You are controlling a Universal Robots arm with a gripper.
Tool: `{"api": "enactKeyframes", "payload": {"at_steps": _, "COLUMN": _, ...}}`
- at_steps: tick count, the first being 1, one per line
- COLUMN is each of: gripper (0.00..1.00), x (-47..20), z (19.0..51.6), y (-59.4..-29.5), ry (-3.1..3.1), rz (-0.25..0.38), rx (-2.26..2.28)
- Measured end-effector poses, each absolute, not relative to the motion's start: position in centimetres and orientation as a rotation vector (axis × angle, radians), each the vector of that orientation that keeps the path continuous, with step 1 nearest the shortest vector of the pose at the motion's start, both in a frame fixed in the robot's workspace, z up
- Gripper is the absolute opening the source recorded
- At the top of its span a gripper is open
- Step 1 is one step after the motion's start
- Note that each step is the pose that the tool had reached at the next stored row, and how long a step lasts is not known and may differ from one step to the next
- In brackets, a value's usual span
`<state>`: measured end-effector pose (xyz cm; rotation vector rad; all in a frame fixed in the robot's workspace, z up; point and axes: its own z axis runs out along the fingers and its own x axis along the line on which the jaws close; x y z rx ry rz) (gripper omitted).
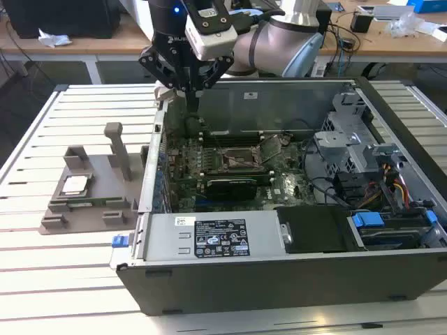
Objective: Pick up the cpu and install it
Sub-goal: 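Reach for the cpu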
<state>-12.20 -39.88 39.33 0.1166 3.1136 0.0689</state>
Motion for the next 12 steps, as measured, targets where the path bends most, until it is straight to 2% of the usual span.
{"api": "enactKeyframes", "payload": {"at_steps": 12, "gripper": 0.11, "x": -14.7, "z": 39.3, "y": -39.9, "ry": 3.114, "rz": 0.069, "rx": 0.117}}
